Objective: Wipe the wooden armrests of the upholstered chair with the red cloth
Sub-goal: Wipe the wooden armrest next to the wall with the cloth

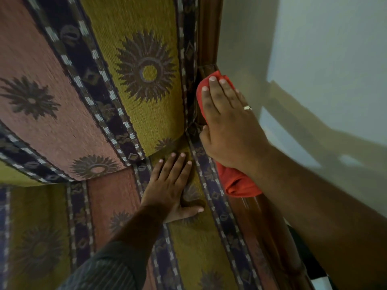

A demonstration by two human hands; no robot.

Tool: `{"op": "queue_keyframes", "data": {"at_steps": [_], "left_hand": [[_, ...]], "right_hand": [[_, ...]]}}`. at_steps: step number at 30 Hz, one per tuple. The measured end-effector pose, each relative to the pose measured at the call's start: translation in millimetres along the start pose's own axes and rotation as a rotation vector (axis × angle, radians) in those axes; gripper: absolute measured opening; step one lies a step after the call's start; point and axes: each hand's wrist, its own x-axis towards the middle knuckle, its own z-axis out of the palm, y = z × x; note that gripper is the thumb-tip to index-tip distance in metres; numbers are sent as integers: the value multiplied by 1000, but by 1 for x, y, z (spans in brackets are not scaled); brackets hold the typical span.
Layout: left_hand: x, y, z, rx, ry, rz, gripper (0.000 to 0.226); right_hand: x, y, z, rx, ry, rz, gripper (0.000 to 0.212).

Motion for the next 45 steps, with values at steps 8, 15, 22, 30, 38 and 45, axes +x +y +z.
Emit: {"op": "queue_keyframes", "data": {"at_steps": [8, 15, 22, 30, 38, 45], "left_hand": [[-3, 1, 0, -2, -2, -4, 124], [-1, 0, -1, -25, 2, 10, 123], [-2, 0, 0, -51, 8, 17, 123], [0, -2, 7, -58, 41, 29, 123], [-1, -5, 11, -52, 80, 43, 123], [2, -3, 13, 3, 89, 20, 117]], "right_hand": [[-2, -13, 6, 21, 46, 164, 78], [5, 1, 3, 23, 2, 22, 80], [2, 0, 7, 229, 37, 241, 80], [20, 10, 2, 101, 8, 7, 75], [27, 13, -1, 219, -3, 40, 75], [-9, 10, 3, 121, -31, 27, 75]]}}
